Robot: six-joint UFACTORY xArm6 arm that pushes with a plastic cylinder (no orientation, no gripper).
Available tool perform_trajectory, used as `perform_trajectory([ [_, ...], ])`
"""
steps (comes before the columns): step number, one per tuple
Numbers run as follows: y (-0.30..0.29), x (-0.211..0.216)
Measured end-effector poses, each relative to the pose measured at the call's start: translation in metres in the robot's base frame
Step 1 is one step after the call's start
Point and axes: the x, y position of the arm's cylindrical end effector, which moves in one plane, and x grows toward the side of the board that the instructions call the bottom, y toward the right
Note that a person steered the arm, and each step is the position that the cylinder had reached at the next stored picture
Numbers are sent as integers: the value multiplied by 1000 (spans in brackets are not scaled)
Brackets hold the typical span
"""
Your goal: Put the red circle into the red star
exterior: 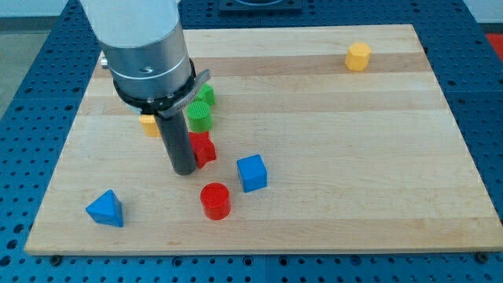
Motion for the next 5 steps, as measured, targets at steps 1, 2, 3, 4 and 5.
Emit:
perform_trajectory([
  [1, 0, -4],
  [2, 0, 0],
  [3, -4, 58],
  [4, -1, 100],
  [5, 27, 114],
])
